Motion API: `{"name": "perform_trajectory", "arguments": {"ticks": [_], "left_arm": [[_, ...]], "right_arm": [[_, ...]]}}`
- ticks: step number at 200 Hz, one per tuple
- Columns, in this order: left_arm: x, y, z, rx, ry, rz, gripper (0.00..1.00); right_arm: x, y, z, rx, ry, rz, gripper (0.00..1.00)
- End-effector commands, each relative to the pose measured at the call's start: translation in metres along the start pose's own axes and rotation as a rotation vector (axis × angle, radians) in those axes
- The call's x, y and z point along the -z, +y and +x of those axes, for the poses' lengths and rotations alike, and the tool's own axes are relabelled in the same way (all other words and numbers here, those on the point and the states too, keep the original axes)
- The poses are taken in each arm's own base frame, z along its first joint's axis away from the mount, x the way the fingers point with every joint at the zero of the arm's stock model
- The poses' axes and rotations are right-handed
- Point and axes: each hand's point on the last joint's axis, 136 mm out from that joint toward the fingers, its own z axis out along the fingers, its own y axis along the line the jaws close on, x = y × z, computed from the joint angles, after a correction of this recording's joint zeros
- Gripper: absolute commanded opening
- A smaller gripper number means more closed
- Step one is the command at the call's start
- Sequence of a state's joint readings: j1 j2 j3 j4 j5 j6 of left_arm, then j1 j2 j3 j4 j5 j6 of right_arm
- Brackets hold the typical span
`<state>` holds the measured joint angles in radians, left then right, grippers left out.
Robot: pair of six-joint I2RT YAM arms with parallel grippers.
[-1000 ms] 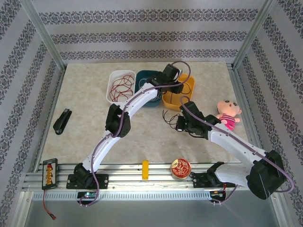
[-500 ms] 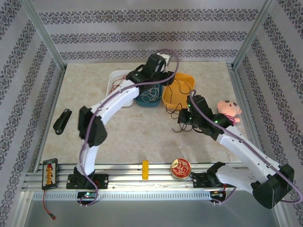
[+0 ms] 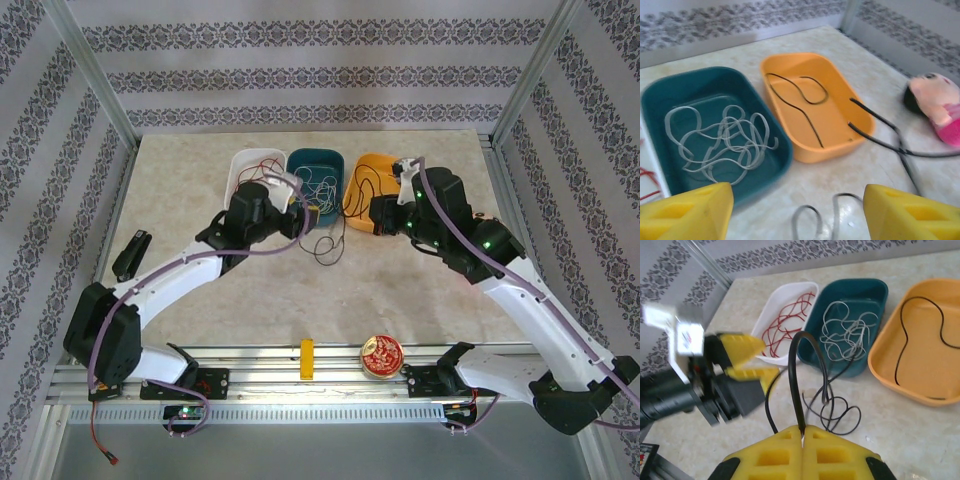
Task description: Untangle the cables
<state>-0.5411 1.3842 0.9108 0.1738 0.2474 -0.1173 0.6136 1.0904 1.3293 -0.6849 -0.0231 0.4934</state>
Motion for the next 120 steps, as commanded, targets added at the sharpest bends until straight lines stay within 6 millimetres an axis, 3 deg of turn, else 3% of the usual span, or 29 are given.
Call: {"name": "perform_trajectory", "arguments": {"ticks": [1,26,64,89,120], "left_arm": [[0.016,-0.034,-0.005,-0.086,-0.137,0.204,0.72],[0.027,-0.04,0.018,-0.09,-0.197,0.247,0.73],[0.02,-0.028,0.05,-0.023,-0.139,0.201,0.73],[0.013,-0.009,0.059,0.025,-0.129,0.104,0.72],[-0.001,-0.01,0.063,0.055,-0.129,0.131,0.74]], "right_arm": [[-0.003,0.017,-0.003,0.047,0.022,-0.051,0.0],[-0.012,0.023,-0.006,0.046,0.026,-0.055,0.0],[-0.008,0.034,-0.021,0.069,0.001,-0.061,0.0],[0.002,0.042,-0.031,0.083,-0.03,-0.082,0.0],[0.013,0.046,-0.037,0.094,-0.057,-0.085,0.0]]}}
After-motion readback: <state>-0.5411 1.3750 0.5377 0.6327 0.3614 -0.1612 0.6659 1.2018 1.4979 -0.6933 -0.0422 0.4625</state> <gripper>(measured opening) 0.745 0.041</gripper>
